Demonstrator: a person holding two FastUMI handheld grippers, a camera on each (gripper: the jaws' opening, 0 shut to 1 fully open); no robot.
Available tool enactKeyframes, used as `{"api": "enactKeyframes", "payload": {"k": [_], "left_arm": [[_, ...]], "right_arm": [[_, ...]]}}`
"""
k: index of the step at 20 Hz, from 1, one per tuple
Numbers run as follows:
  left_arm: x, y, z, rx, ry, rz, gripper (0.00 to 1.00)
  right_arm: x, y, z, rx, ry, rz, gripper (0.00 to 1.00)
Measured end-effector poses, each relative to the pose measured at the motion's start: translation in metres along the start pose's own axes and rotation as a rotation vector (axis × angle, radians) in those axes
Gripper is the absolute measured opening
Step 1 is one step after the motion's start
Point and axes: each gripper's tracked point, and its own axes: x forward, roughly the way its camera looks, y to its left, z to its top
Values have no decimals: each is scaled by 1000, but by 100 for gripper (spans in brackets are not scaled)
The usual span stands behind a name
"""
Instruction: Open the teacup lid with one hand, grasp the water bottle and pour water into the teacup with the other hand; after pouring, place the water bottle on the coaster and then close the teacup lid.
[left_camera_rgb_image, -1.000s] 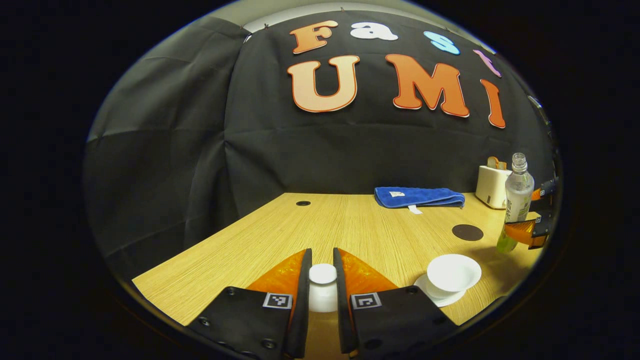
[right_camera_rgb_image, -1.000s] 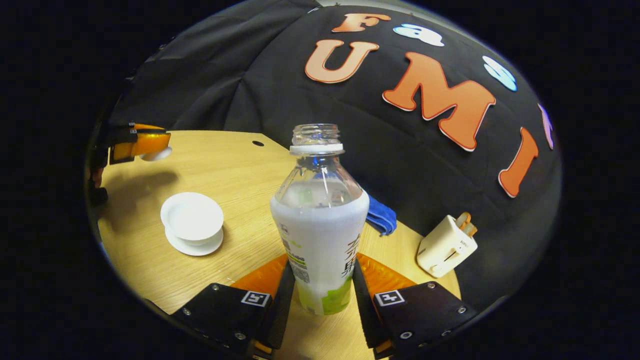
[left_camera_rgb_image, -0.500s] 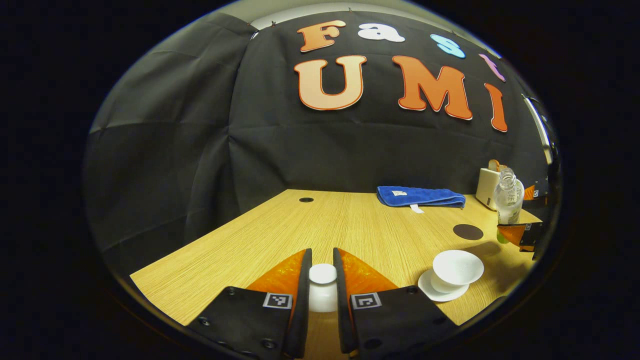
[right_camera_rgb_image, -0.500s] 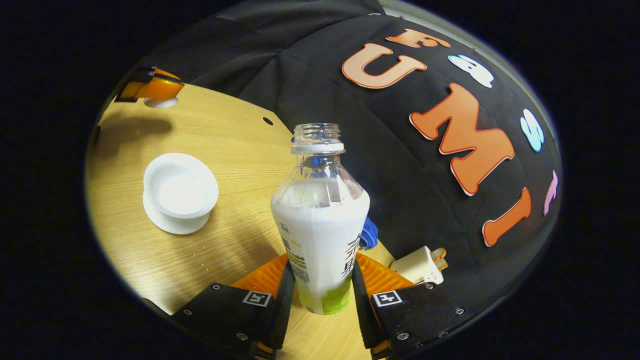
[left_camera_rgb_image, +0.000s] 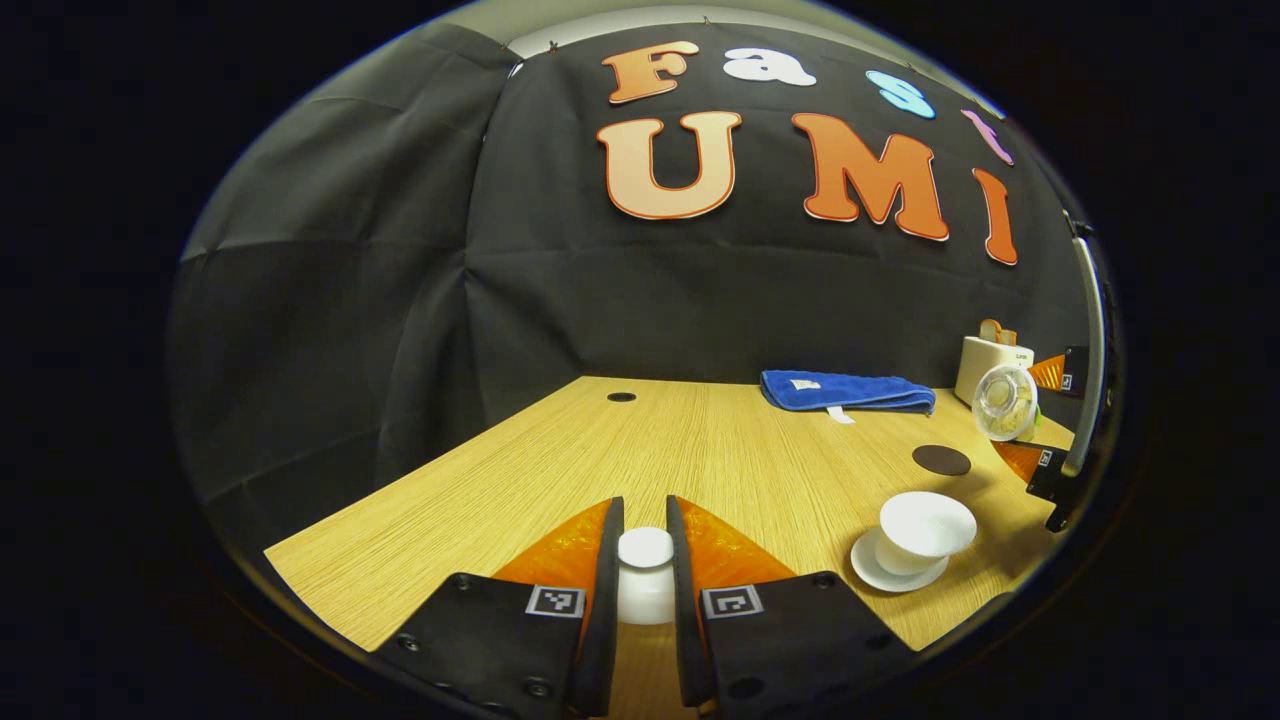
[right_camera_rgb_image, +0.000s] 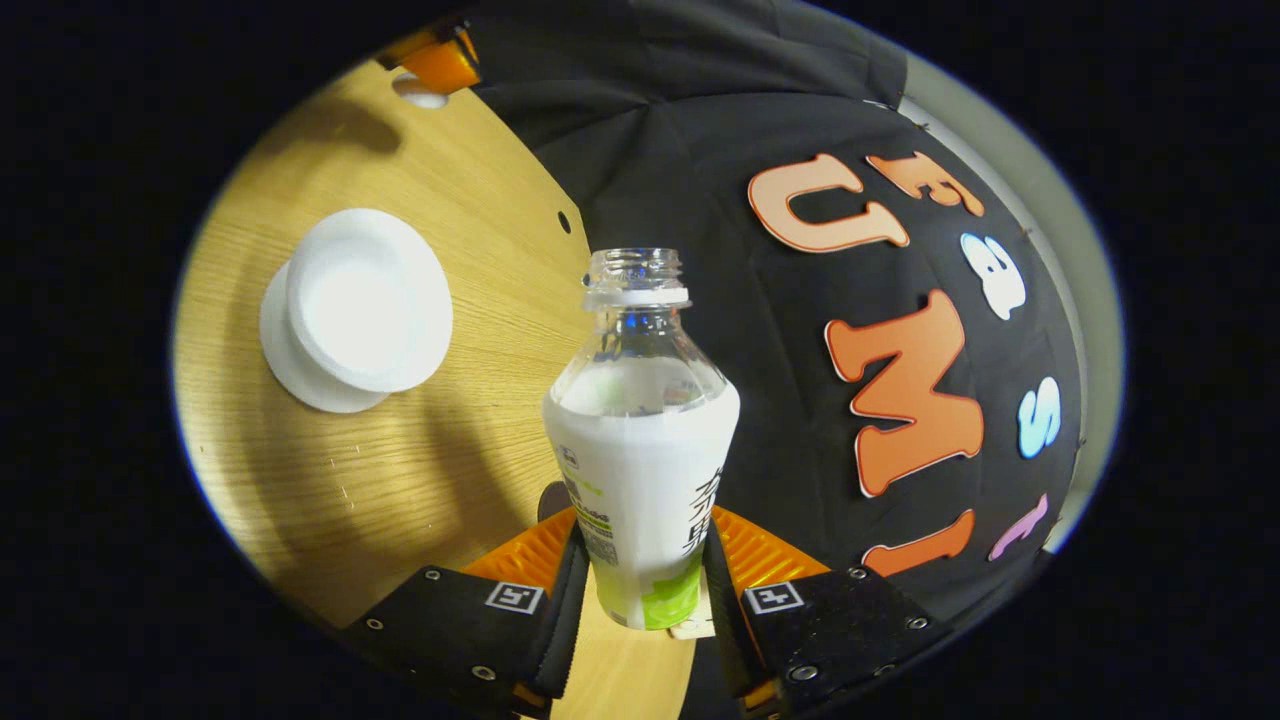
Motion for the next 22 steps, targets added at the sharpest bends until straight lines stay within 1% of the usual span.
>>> {"api": "enactKeyframes", "payload": {"k": [6,9,10,12,15,17,22], "left_arm": [[-4,10,-2,-5,6,5,29],[-5,16,-5,-5,10,15,29],[-5,16,-5,-5,11,15,31],[-5,16,-7,-6,12,16,29],[-6,16,-7,-6,11,14,31],[-8,17,-7,-5,13,15,29],[-7,16,-9,-7,22,15,29]], "right_arm": [[5,-3,8,-132,-30,-30,59],[4,-9,12,-209,-52,-68,59],[4,-10,13,-230,-60,-77,58],[5,-11,14,-259,-69,-92,59],[6,-18,16,-315,-84,-129,58],[6,-21,18,-360,-97,-156,58],[5,-28,22,-433,-126,-208,58]]}}
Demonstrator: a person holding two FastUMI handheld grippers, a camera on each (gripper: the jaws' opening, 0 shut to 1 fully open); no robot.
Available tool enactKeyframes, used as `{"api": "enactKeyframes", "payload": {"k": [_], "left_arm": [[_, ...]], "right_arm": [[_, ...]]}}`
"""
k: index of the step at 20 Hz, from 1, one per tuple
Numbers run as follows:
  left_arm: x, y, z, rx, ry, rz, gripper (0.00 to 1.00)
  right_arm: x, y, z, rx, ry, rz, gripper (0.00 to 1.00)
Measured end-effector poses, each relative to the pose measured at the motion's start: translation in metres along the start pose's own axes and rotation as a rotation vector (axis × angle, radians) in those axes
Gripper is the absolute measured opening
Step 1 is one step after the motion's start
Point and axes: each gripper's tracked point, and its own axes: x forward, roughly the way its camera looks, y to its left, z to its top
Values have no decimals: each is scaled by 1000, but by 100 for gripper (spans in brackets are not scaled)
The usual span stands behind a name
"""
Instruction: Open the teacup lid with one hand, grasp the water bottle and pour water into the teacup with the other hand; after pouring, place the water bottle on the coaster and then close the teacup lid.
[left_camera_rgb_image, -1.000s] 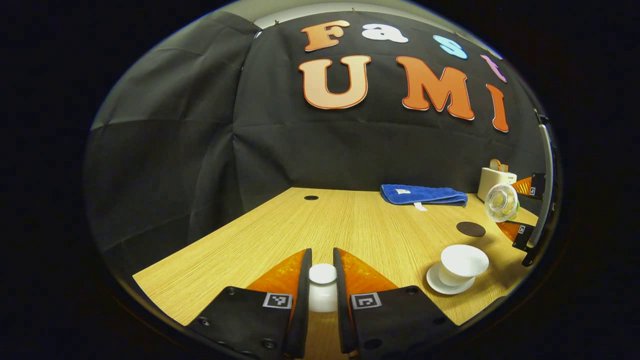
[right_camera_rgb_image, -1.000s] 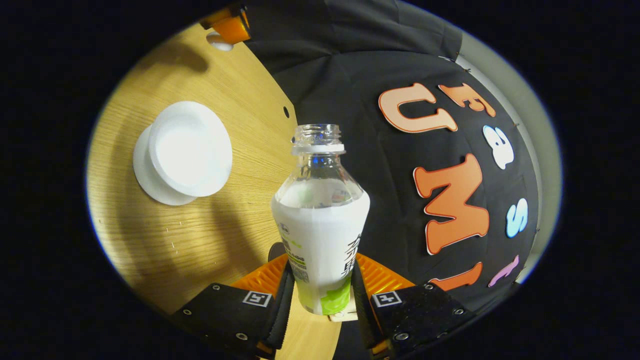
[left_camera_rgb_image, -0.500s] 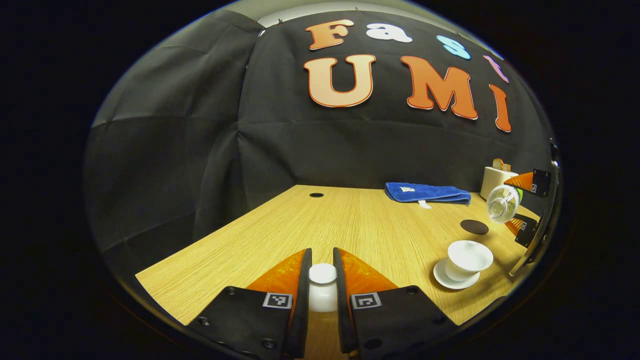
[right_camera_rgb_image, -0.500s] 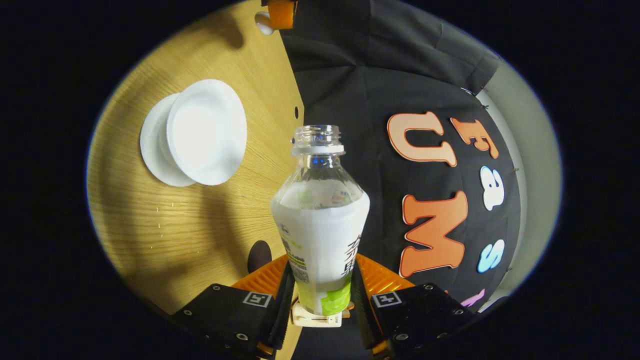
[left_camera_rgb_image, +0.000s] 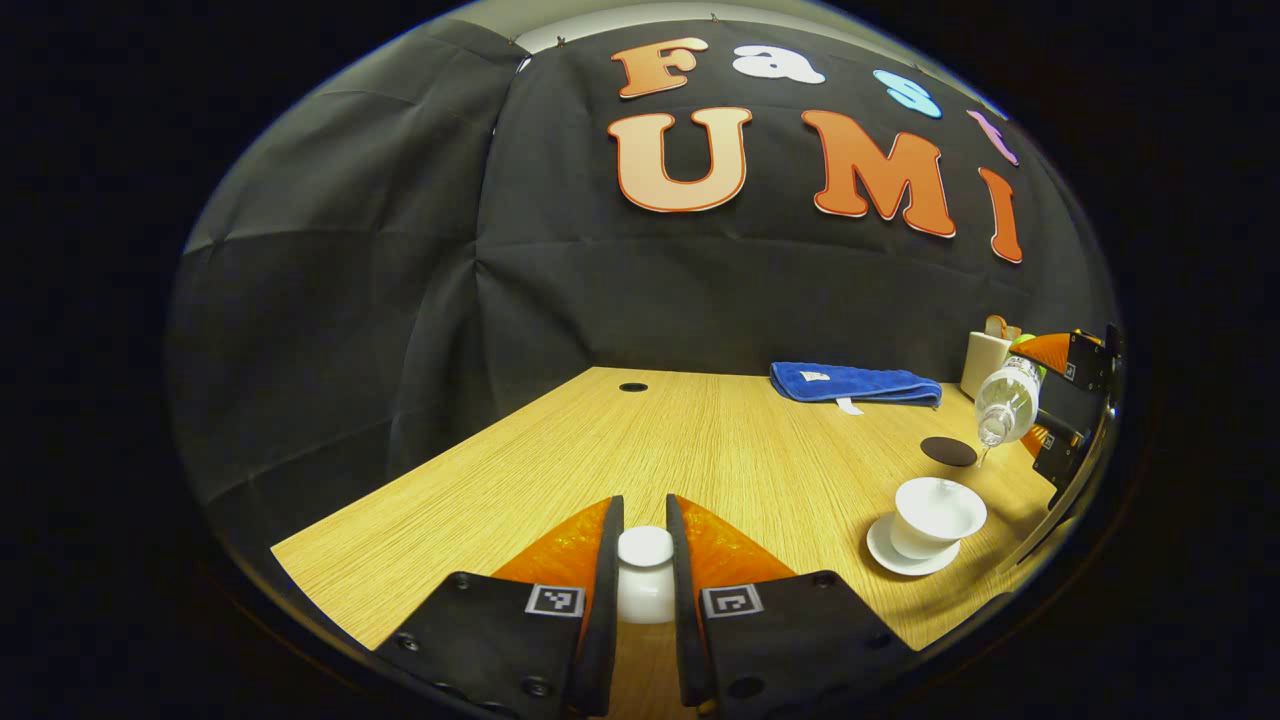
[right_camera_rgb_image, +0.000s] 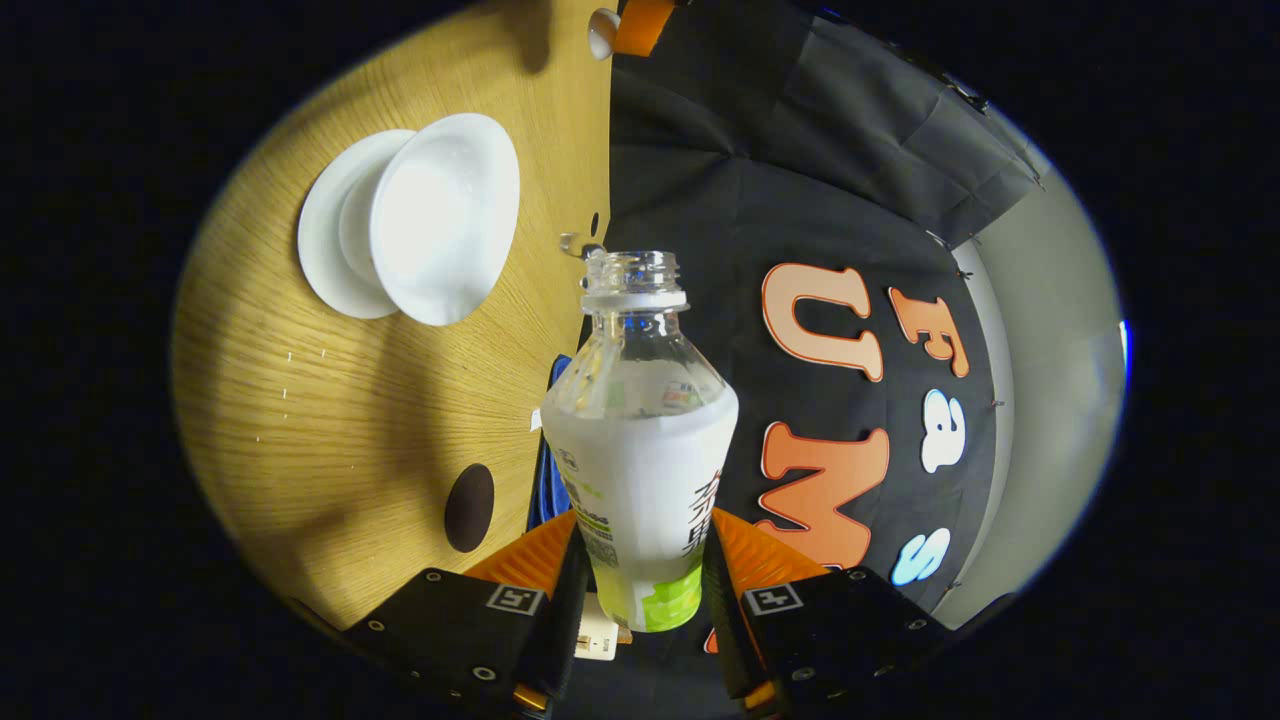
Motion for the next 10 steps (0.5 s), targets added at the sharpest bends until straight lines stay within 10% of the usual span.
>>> {"api": "enactKeyframes", "payload": {"k": [10], "left_arm": [[-1,1,-3,17,12,-2,27]], "right_arm": [[4,-21,-6,-76,-24,-80,55]]}}
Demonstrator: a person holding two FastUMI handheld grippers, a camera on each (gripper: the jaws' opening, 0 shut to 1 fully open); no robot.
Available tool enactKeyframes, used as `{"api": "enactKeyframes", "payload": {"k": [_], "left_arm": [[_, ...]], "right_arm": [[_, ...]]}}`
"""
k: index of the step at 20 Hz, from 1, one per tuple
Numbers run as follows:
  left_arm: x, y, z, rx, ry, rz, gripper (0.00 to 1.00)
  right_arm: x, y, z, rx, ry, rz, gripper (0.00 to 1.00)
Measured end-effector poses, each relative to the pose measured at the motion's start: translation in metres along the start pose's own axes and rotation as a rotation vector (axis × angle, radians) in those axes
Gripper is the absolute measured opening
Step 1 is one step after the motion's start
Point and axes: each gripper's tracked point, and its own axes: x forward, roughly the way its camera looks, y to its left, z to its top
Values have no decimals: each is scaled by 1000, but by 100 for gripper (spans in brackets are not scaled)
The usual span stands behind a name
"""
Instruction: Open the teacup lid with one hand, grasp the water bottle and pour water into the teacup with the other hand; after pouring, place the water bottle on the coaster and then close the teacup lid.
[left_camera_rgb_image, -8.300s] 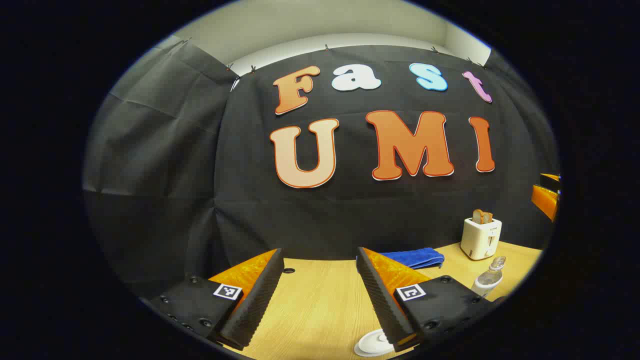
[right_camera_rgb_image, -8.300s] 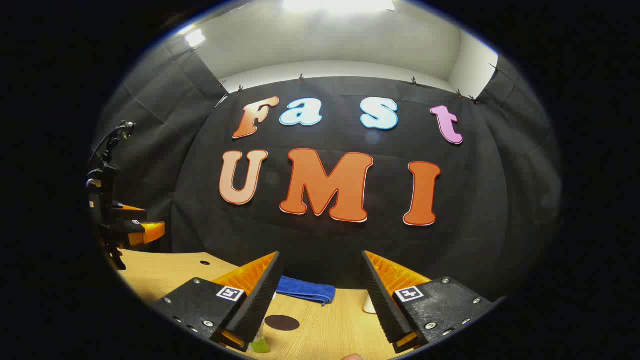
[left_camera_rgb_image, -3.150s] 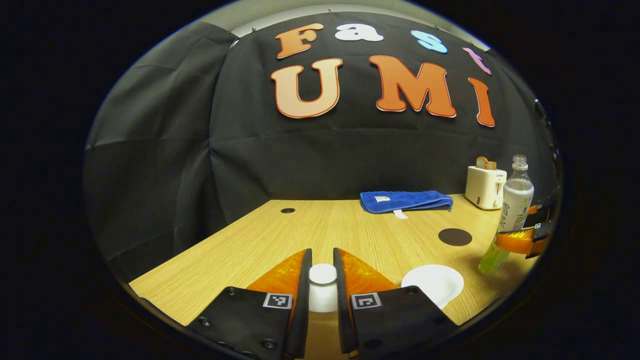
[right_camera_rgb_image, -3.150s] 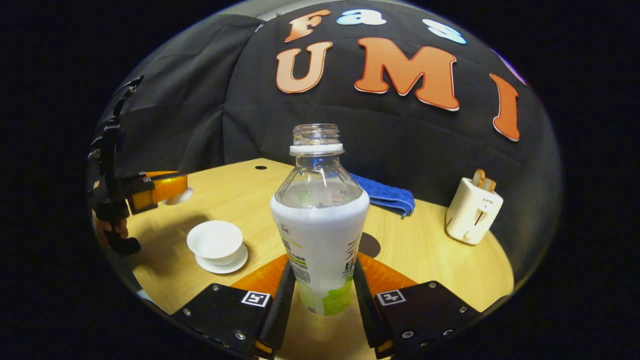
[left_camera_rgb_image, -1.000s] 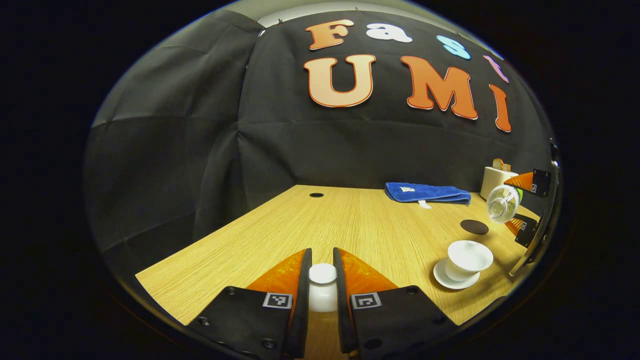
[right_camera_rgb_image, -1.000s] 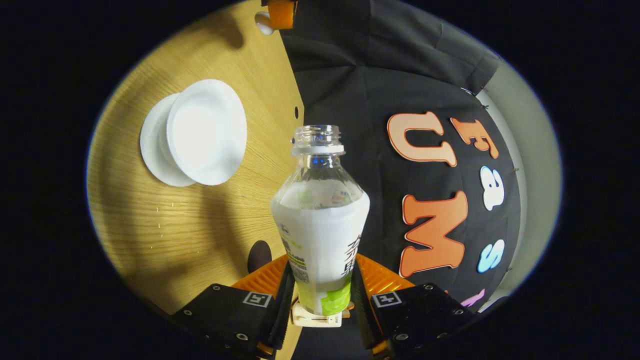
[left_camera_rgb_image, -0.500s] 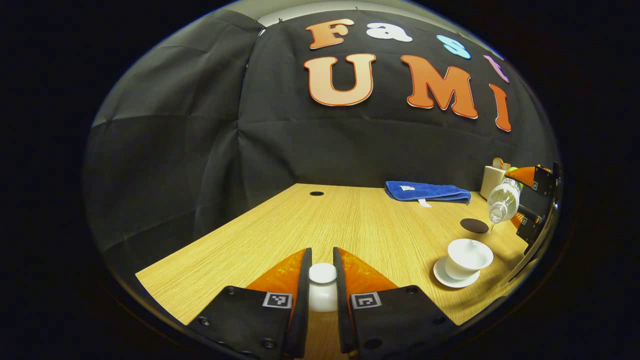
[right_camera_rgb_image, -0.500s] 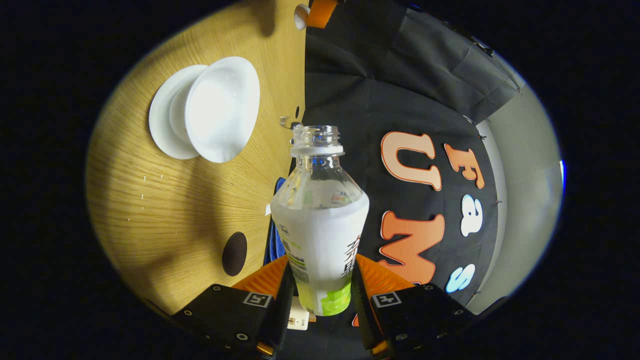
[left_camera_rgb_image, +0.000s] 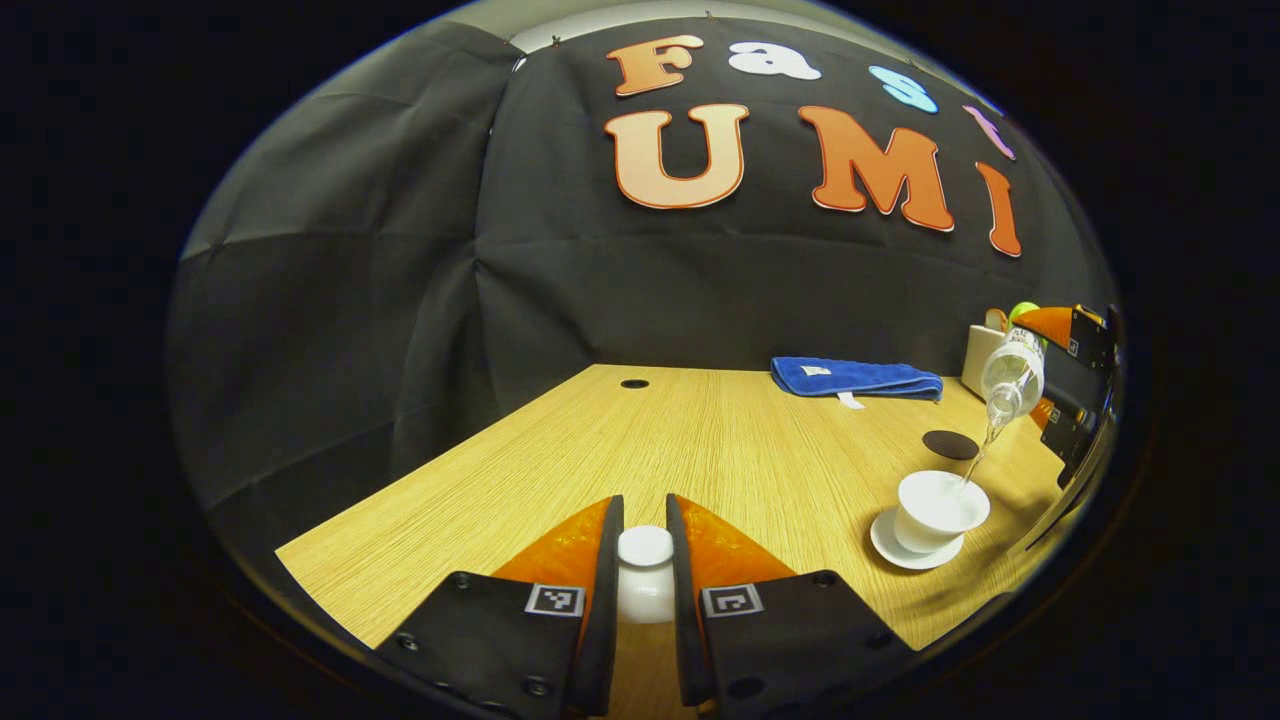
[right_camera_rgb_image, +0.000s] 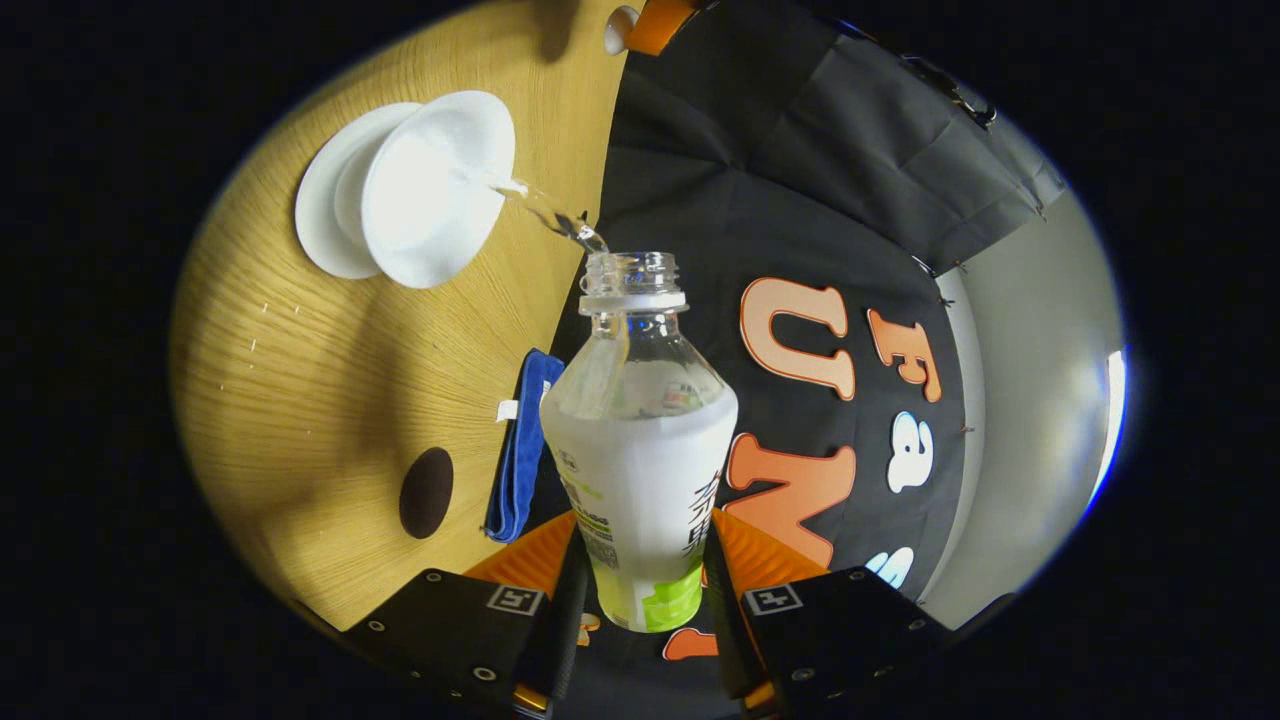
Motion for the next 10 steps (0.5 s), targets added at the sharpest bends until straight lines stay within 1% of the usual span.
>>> {"api": "enactKeyframes", "payload": {"k": [1,2,3,4,5,6,7,8,9,10], "left_arm": [[-1,0,0,1,5,-1,29],[0,0,0,2,5,-2,31],[0,0,0,3,6,-2,29],[-1,-1,1,5,4,-3,29],[0,-1,2,6,1,-3,27],[-1,-1,3,8,-1,-2,29],[-1,-2,3,9,-3,-5,27],[-1,-2,2,10,0,-12,29],[-1,-2,1,9,4,-14,27],[0,-3,2,8,5,-17,29]], "right_arm": [[0,-2,0,-4,-2,-7,58],[1,-4,0,-14,-7,-12,58],[1,-6,0,-25,-13,-21,61],[2,-7,0,-34,-17,-26,58],[2,-8,0,-37,-20,-27,61],[2,-7,0,-35,-25,-24,58],[2,-6,1,-34,-30,-24,58],[3,-8,1,-42,-36,-30,55],[3,-9,2,-57,-39,-40,58],[4,-10,4,-70,-45,-48,58]]}}
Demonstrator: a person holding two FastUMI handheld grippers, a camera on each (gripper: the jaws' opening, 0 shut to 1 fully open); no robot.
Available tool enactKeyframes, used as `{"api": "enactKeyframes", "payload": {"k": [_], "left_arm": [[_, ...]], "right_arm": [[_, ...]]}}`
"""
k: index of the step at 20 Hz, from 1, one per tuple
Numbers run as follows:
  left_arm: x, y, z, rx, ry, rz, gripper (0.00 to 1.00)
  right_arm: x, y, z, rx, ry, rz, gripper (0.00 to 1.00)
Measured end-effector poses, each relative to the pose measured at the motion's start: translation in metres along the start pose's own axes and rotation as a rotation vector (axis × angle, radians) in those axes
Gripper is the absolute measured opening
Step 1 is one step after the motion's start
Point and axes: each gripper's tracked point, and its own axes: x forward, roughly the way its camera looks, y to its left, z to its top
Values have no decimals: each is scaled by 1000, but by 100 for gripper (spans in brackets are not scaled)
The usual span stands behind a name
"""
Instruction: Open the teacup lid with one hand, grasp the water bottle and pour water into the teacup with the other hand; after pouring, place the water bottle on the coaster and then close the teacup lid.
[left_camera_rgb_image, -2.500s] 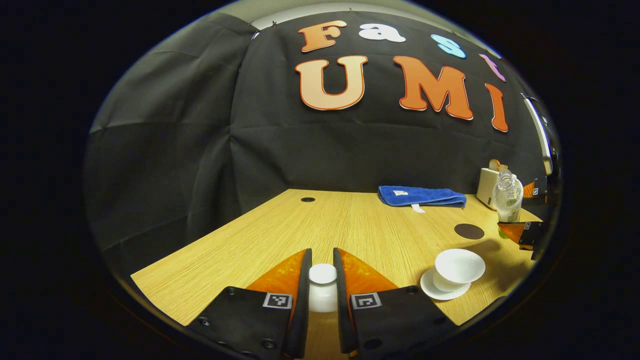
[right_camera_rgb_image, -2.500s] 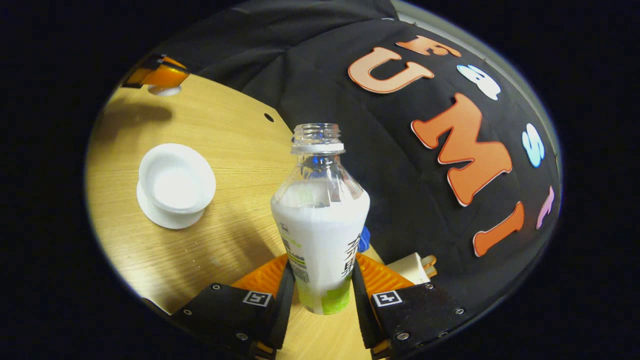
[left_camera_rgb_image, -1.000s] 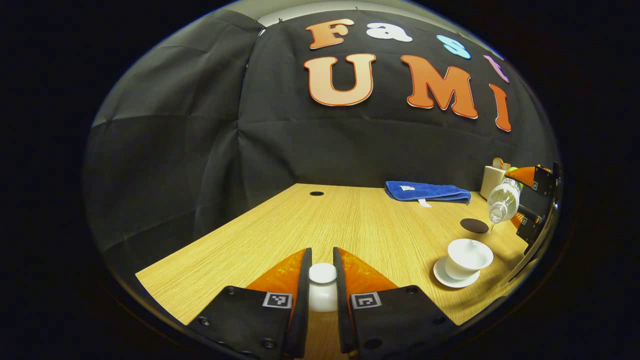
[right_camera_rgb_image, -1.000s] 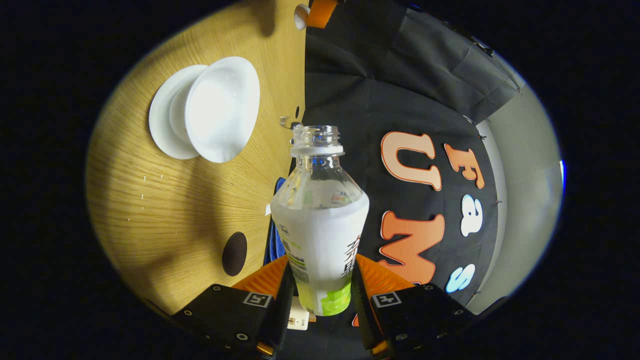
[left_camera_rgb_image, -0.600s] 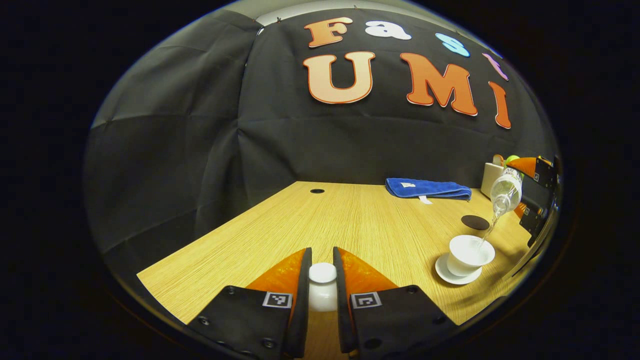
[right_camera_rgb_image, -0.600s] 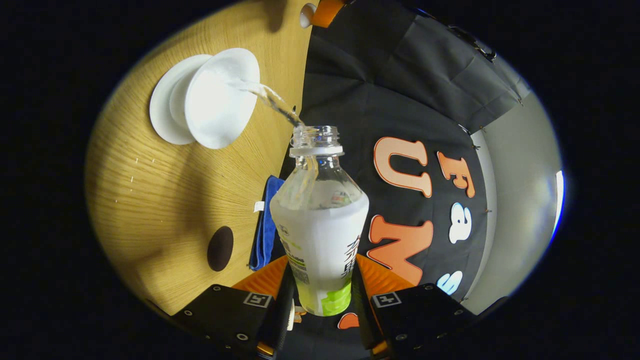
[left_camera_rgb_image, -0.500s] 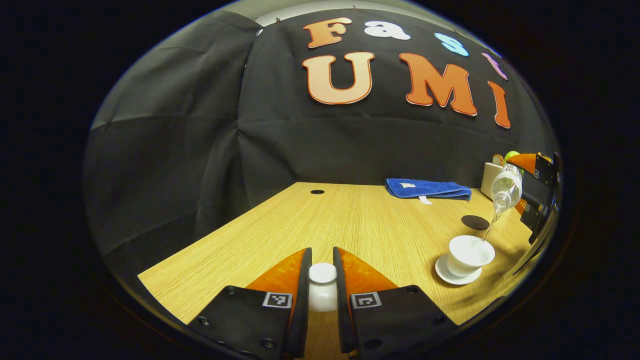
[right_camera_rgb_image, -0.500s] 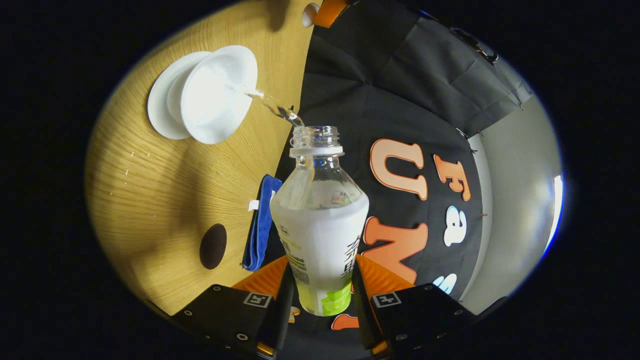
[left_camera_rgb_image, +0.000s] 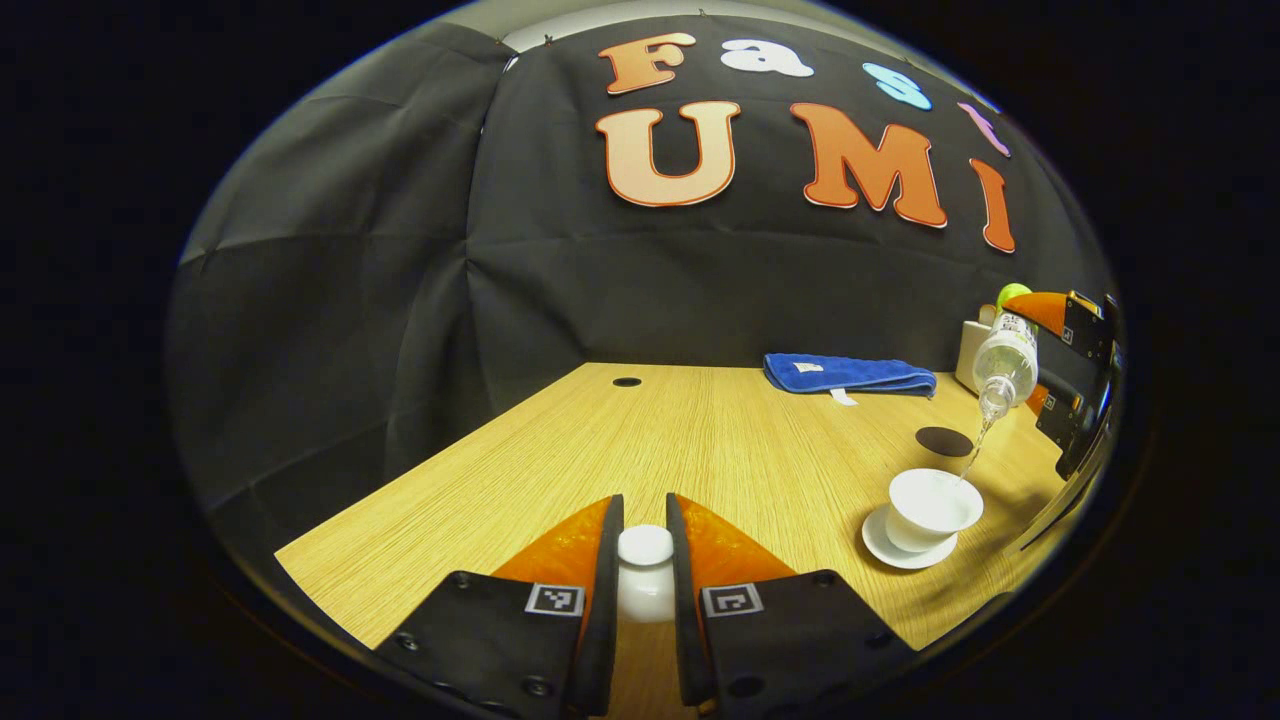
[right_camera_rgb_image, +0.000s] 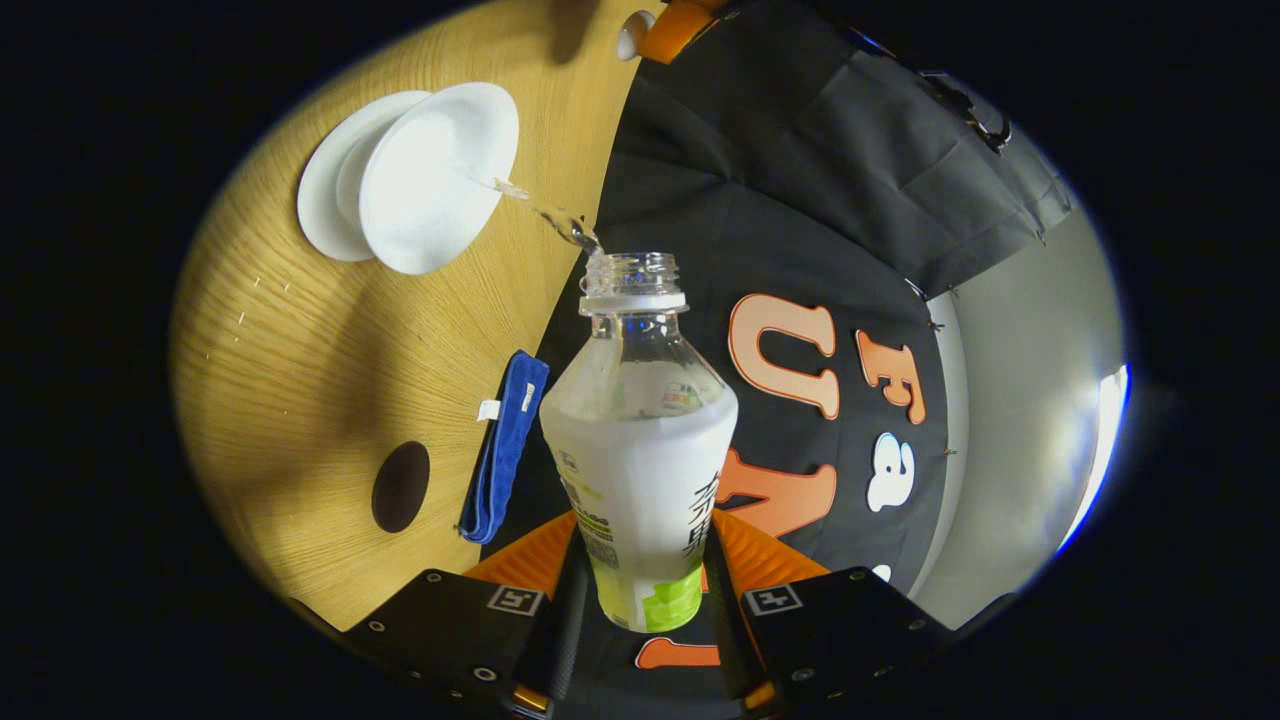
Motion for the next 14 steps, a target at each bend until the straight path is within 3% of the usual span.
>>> {"api": "enactKeyframes", "payload": {"k": [4,12,14], "left_arm": [[1,1,0,2,-1,4,29],[1,1,-3,-6,3,11,29],[1,-1,-5,-8,10,7,29]], "right_arm": [[2,-7,0,-35,-21,-36,55],[9,-29,0,-104,-53,-114,58],[10,-16,0,-95,-65,-74,58]]}}
